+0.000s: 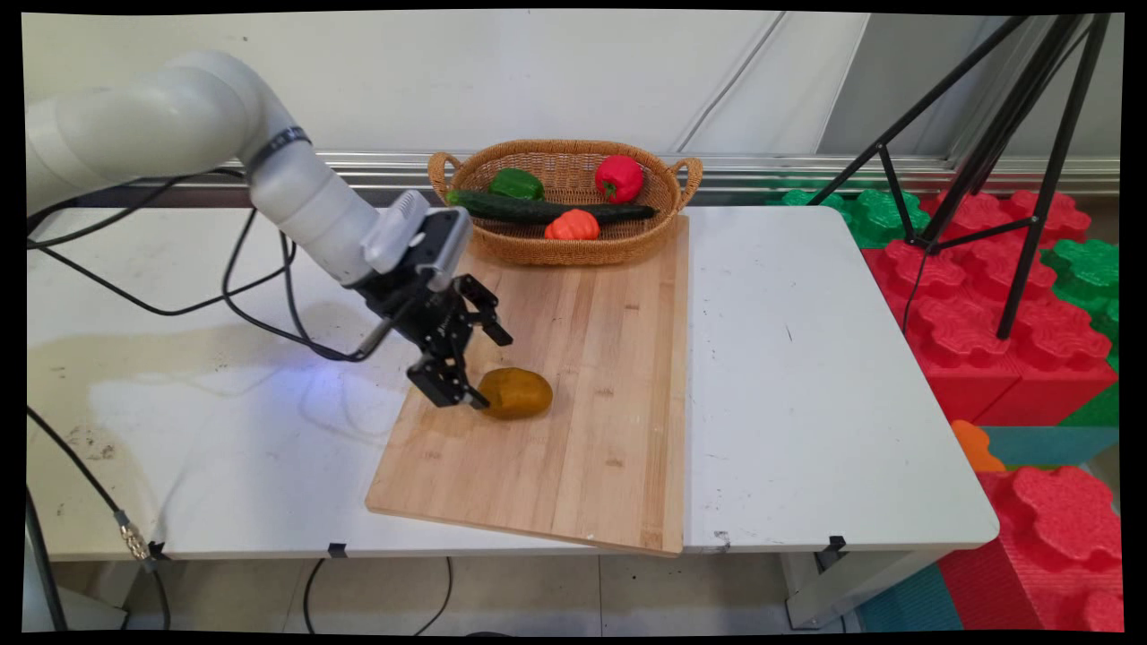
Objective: Pick up the potato from the cutting board, then place the picked object in the vegetable basket
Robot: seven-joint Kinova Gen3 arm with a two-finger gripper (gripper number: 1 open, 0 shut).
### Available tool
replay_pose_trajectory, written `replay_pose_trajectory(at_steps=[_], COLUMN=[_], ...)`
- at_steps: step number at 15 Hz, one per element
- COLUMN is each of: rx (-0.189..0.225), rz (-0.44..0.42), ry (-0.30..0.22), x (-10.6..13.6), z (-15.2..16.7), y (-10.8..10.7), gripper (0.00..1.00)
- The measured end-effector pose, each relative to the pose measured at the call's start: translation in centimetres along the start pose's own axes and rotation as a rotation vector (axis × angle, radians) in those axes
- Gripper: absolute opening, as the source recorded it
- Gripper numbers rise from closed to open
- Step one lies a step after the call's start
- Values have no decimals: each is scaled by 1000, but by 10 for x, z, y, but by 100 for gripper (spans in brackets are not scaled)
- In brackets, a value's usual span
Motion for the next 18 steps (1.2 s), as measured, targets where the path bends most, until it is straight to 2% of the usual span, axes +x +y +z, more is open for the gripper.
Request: replay_pose_trajectory(at_steps=[8,14,15,18], rx=[8,8,9,14], rz=[-55,-79,-82,-94], ry=[-35,-47,-46,-42], x=[8,11,11,12], z=[35,50,51,53], y=[-5,-9,-10,-12], gripper=[100,100,0,0])
